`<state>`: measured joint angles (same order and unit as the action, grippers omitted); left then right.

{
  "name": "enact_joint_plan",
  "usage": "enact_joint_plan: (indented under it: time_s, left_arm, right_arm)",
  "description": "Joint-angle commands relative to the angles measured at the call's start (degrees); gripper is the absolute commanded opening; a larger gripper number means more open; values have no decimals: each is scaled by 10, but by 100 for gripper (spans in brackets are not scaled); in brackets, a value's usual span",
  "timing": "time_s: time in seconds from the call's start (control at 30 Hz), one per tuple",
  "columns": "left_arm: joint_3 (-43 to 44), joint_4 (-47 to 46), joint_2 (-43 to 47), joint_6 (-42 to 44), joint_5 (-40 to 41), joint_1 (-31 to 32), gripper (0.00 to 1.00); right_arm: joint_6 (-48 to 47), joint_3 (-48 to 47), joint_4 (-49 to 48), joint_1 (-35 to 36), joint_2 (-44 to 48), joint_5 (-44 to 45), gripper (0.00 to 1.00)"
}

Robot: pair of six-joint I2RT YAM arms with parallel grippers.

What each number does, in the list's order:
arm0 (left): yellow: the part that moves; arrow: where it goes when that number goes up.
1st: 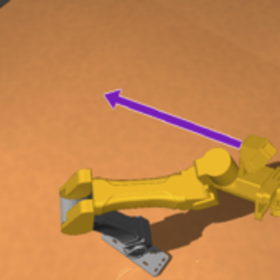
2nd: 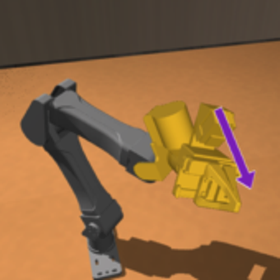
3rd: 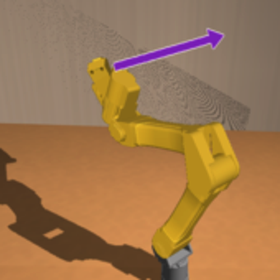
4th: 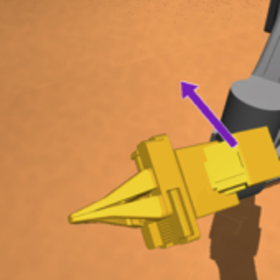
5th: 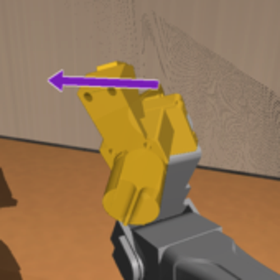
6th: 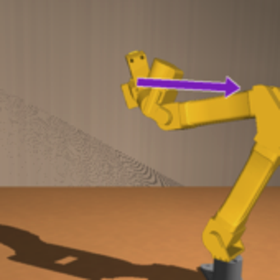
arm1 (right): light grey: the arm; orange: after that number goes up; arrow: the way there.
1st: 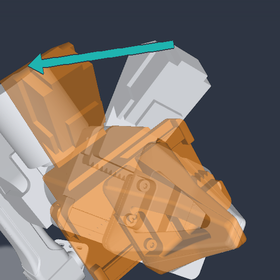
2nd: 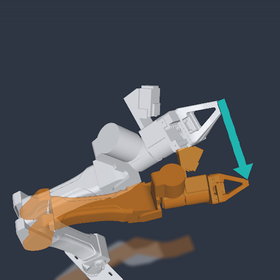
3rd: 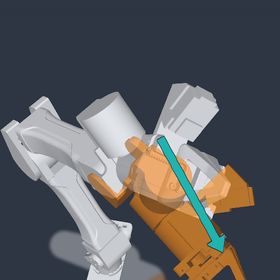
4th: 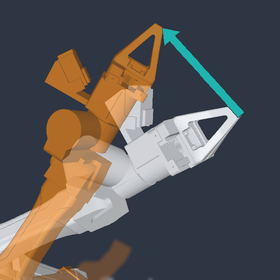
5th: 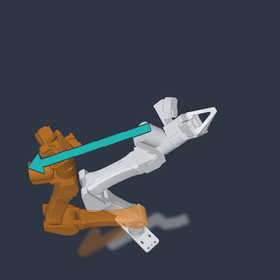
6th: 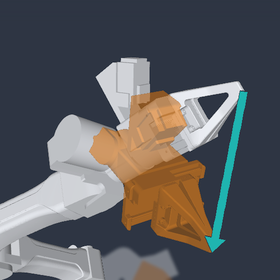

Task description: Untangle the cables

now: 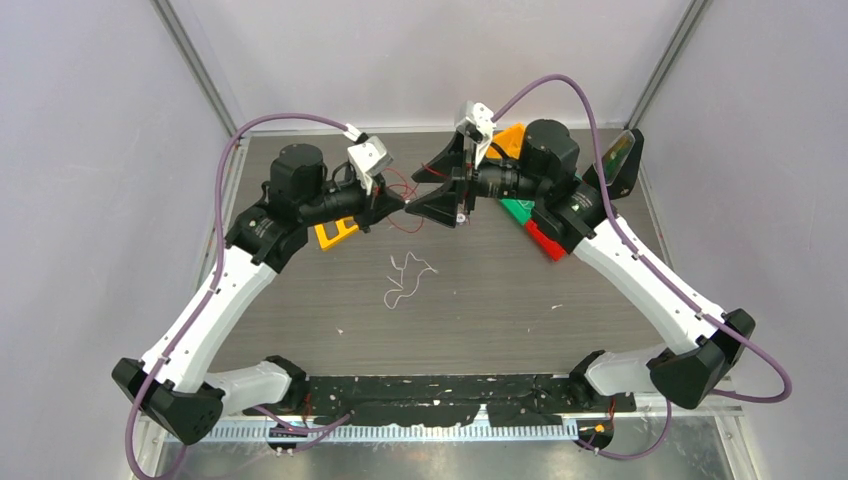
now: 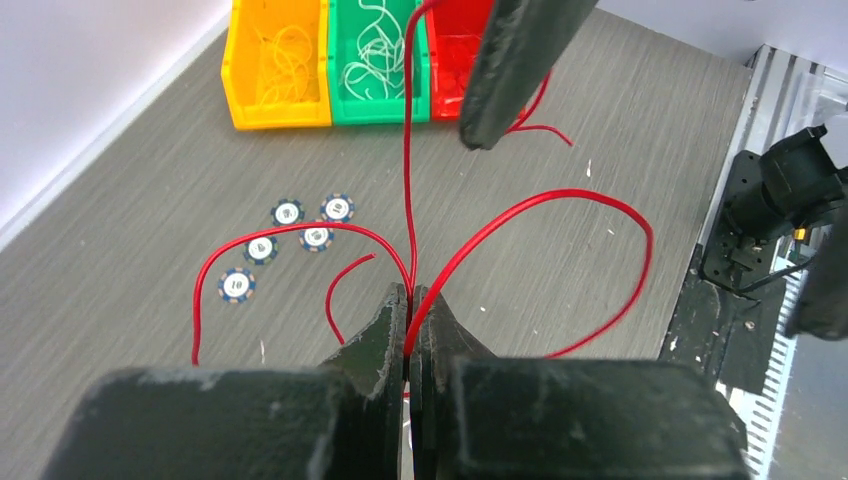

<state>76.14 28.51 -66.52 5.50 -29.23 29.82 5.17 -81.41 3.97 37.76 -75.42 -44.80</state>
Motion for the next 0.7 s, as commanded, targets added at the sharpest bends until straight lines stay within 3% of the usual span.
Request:
enact_joint_plan:
  time_s: [0.0,0.17,0.33,0.4,0.47,0.67]
  left_arm:
    - [2,-55,17,19,-38,-2,0]
    - [5,-53,17,39,-43,6,0]
    - [18,-38,10,67,-50,13,0]
    - [22,-34,9,79,-79,13,0]
    - [28,-22,5,84,-110,13,0]
    - [36,-8,7,65,-199,13,64]
  right_arm:
    - [-36,-48,66,0,-16,24,72]
    - [-76,-89,133,1,-44,78,61]
    - [-119,-99,179,0,-43,119,17]
    - [-140,-97,204,-8,-36,139,7]
    - [-145,-89,215,-26,-25,144,6]
    - [-178,-77,273,-128,12,92,6]
